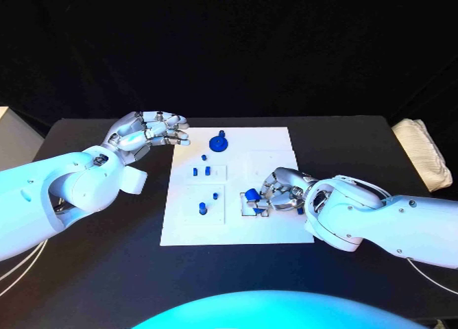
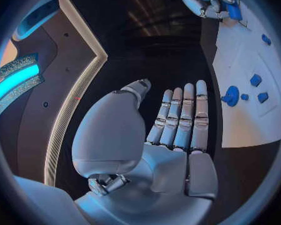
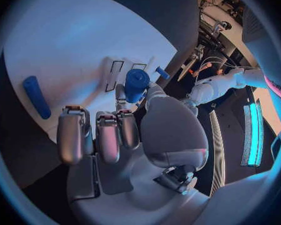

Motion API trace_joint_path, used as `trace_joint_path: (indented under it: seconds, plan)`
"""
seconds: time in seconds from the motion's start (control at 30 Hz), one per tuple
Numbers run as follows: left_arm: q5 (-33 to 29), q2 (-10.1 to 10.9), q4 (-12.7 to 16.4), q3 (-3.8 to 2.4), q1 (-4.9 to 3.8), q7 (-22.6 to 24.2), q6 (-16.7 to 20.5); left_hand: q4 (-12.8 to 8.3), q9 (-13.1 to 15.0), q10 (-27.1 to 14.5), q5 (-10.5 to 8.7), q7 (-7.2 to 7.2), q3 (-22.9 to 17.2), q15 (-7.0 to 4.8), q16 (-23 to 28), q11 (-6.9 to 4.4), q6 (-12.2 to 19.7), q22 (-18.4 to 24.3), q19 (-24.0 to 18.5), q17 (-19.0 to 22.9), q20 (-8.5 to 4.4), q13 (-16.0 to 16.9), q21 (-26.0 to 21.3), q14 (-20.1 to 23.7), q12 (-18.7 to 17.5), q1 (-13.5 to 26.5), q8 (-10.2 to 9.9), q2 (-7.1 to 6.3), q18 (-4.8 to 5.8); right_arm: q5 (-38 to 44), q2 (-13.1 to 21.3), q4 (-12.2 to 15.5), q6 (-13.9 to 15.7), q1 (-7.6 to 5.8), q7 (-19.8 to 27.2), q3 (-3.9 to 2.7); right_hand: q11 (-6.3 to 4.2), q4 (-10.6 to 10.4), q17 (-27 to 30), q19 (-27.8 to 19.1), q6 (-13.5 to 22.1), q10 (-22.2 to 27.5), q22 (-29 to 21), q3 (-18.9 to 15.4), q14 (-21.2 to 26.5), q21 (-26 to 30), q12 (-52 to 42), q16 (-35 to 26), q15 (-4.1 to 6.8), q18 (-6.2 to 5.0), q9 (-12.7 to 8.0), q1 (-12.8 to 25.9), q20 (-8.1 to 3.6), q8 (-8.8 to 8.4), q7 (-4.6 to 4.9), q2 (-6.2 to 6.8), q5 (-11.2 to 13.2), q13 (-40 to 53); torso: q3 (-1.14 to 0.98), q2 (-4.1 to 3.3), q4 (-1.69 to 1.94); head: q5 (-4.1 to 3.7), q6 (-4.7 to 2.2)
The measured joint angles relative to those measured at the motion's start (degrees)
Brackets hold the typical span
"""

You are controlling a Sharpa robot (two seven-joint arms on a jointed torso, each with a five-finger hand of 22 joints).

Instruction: Assemble the parts on the task board

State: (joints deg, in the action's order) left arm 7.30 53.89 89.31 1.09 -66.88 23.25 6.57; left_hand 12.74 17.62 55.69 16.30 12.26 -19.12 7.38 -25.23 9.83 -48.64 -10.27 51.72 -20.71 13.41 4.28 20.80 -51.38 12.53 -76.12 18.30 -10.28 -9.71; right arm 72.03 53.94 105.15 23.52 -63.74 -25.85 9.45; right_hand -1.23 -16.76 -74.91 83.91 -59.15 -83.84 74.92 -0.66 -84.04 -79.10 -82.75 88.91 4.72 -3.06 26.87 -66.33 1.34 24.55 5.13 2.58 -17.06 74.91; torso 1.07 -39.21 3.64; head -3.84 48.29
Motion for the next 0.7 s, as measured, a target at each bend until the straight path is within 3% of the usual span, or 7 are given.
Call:
trace_joint_path:
  seconds: [0.57, 0.6, 0.7]
  plan:
    - [-0.01, 0.02, 0.02, 0.00, 0.00, -0.22, -0.14, 0.00, 0.01, 0.00, 0.00, 0.00, 0.00, 0.00, 0.00, 0.00, 0.00, 0.07, 0.00, -0.04, 0.00, 0.00, 0.00, 0.00, 0.00, -0.25, 0.00, 0.25, 0.00, 2.23, -1.75, -1.65, -0.91, 0.06, -0.36, 0.00, -0.19, -0.01, 0.00, 0.00, -0.40, -0.20, -0.01, -0.01, 0.00, 0.00, 0.00, 0.00, -0.01, 0.00, 0.06, 0.52, 0.01, 0.00, -0.40, 0.08, 0.44, 0.00, -0.05, 0.04, -0.01, 0.09, 0.24]
    - [-0.01, 0.02, 0.02, 0.00, 0.00, -0.24, -0.15, 0.00, 0.01, 0.00, 0.00, 0.00, 0.00, 0.00, 0.00, -0.01, 0.00, 0.07, 0.00, -0.04, 0.00, 0.00, 0.00, 0.00, 0.00, -0.25, 0.00, 0.25, 0.00, 2.37, -1.88, -1.79, -0.90, 0.08, -0.39, -0.01, -0.20, 0.00, 0.00, 0.00, -0.74, -0.20, -0.01, -0.05, 0.00, 0.00, 0.00, 0.00, -0.01, 0.00, 0.06, 1.26, 0.01, 0.00, -0.74, 0.28, 0.72, 0.00, -0.05, 0.04, -0.01, 0.11, 0.27]
    - [-0.01, 0.03, 0.02, 0.00, 0.00, -0.28, -0.17, 0.00, 0.01, 0.00, 0.00, 0.00, 0.00, 0.00, 0.00, -0.01, 0.00, 0.07, 0.00, -0.04, 0.00, 0.00, 0.00, 0.00, 0.00, -0.25, 0.00, 0.25, 0.01, 2.67, -2.08, -2.07, -0.83, 0.12, -0.52, -0.01, -0.40, -0.08, 0.01, 0.00, -2.14, -0.41, -0.02, -1.44, -0.01, 0.07, 0.00, 0.00, -0.01, 0.00, 0.24, 3.78, 0.01, 0.52, -1.90, 0.04, 4.68, 0.00, -0.04, 0.04, -0.01, 0.15, 0.29]
